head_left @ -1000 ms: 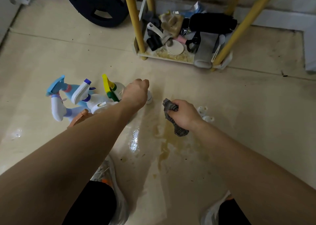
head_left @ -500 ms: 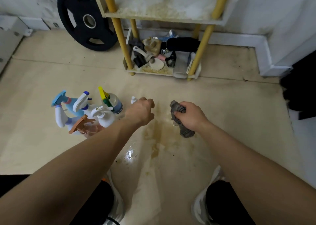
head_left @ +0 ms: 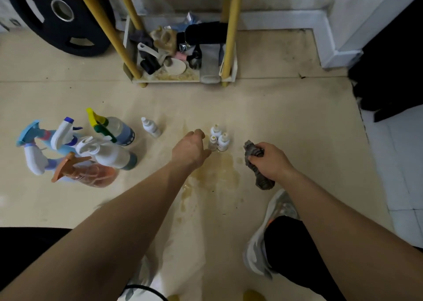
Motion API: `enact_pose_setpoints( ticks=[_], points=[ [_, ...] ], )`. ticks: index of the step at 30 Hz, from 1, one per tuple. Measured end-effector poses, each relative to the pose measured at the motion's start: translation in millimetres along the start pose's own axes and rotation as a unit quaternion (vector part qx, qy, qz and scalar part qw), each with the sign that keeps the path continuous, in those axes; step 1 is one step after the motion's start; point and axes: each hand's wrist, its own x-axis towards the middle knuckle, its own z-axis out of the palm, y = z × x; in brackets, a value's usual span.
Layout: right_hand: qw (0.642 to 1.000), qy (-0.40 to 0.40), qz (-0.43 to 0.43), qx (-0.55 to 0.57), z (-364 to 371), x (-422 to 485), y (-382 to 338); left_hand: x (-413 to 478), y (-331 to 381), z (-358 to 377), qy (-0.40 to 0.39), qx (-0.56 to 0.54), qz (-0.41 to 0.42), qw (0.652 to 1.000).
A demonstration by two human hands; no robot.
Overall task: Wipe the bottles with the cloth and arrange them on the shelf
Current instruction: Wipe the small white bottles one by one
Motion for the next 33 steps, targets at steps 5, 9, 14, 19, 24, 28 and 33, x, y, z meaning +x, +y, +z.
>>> enact_pose_setpoints(
  ticks=[5,9,14,19,24,28,33],
  points=[
    [0.999,-0.033,0.02,-0.005,15.5,21.0,17.1,23.5,-2.1,25.7,0.04,-0.099,-0.011,0.994],
    [0.999,-0.046,0.028,-0.009,26.4,33.7,23.8,33.3,-7.1,41.9,0.068,-0.129,0.004,0.989],
    [0.998,-0.055,0.031,0.001,36.0,39.8,24.3,37.1,-10.3,46.8,0.086,-0.145,0.027,0.985],
    [0.998,-0.057,0.028,0.009,36.9,34.2,15.6,35.3,-12.0,38.9,0.088,-0.148,0.06,0.983],
    [0.998,-0.067,0.001,0.002,21.5,12.2,-9.0,16.5,-1.5,-0.6,0.087,-0.147,0.081,0.982],
    [0.998,-0.048,-0.035,0.004,0.2,-9.8,-40.3,-3.5,5.9,-46.0,0.08,-0.15,0.094,0.981],
    [0.992,0.012,-0.119,0.036,-35.1,-54.8,-103.2,-45.2,16.3,-114.7,0.08,-0.185,0.113,0.973]
  ],
)
